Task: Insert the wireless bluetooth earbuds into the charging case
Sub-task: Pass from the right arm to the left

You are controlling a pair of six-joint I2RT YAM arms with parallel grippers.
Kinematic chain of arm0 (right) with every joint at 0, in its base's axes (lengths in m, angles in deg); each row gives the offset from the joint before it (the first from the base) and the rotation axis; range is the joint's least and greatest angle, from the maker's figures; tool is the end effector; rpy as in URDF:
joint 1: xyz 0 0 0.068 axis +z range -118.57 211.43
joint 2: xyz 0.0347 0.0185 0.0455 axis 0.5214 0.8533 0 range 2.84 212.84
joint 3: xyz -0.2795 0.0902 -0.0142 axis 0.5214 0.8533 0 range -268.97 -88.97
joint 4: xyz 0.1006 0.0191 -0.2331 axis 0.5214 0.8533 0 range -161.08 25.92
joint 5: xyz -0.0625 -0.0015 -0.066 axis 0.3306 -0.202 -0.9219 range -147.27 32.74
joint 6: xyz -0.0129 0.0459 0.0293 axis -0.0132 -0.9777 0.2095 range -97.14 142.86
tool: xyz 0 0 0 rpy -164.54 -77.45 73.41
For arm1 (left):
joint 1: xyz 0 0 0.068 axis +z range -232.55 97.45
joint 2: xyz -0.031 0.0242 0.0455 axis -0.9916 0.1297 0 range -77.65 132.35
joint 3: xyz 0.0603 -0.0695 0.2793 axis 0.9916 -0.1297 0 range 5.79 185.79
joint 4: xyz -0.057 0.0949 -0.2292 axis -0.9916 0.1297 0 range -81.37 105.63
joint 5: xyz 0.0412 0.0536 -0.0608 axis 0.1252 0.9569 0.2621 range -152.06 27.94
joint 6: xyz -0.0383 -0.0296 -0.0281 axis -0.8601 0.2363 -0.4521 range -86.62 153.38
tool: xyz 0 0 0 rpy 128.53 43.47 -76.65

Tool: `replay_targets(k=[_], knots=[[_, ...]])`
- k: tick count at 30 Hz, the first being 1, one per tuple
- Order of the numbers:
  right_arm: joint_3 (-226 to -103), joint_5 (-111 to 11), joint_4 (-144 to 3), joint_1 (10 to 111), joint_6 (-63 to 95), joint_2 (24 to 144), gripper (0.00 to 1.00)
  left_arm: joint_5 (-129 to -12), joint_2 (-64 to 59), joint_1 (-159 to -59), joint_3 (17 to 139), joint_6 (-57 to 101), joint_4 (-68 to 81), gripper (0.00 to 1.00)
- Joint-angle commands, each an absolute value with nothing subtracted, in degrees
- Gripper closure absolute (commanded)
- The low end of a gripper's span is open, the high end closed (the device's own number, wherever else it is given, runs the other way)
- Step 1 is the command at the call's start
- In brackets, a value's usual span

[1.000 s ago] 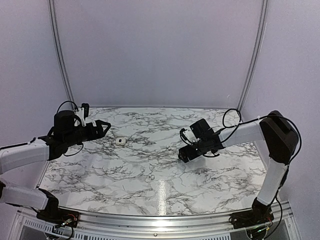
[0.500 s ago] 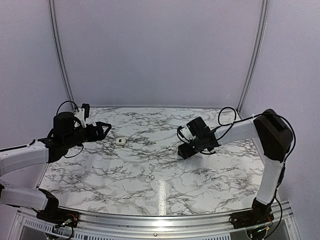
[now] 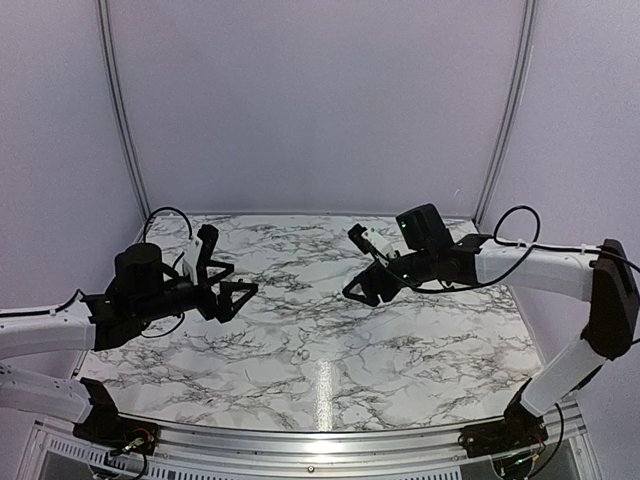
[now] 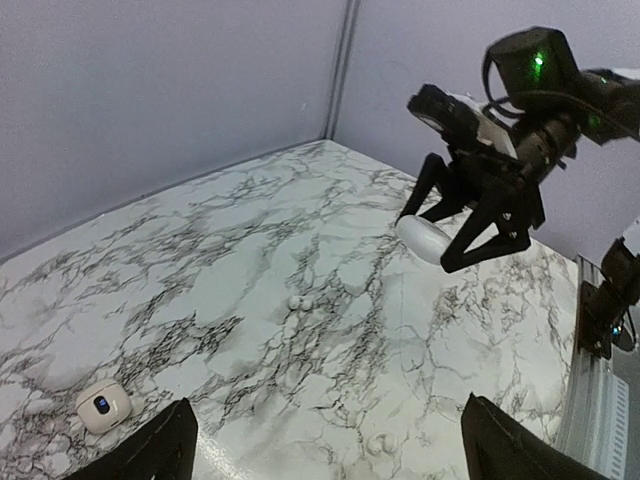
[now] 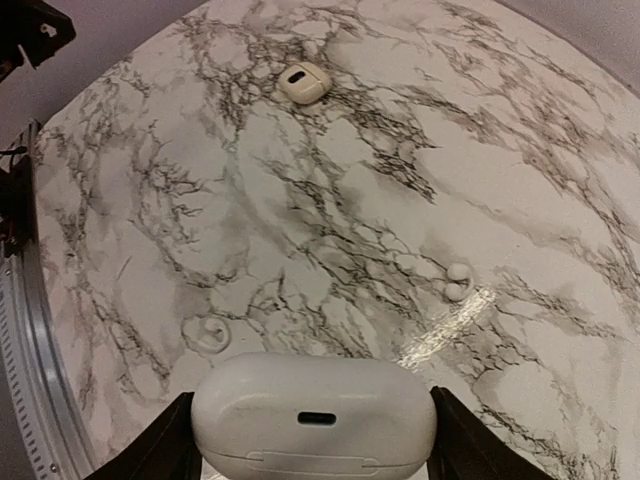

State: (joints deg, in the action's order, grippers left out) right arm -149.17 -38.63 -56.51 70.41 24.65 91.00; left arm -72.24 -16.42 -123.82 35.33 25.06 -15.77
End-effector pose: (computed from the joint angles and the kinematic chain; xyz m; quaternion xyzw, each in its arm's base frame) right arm 0.2490 0.2173 0.2660 -0.3757 0.8241 0.2671 0.3292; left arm 0.1663 -0.1550 0.2762 0.2682 0.7003 -0.3364 0.5695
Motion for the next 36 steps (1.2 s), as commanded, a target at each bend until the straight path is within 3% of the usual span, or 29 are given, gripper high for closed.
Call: replay_targets(k=[1,7,16,36], knots=[[-152.1,-26.5,-48.6,72.1,24.7,86.7,0.48,-74.4,-20.6,-130.2,32.9,39.7,-18.4,0.05],[-154.3,-17.6,-40.9,74.0,21.2,85.0,0.48,-69.2,-23.8,-139.3,30.8,50.0,-15.9,0.06],[-155.0,-7.2,-35.4,76.1,16.9,85.6,0.48,-51.0,-14.5,-155.6,39.2,66.0,-5.8,0.15],[-157.3,-4.4,-36.3,83.6,14.0,91.3,0.50,-58.4,-1.2,-159.2,52.2,72.6,-1.2,0.38]])
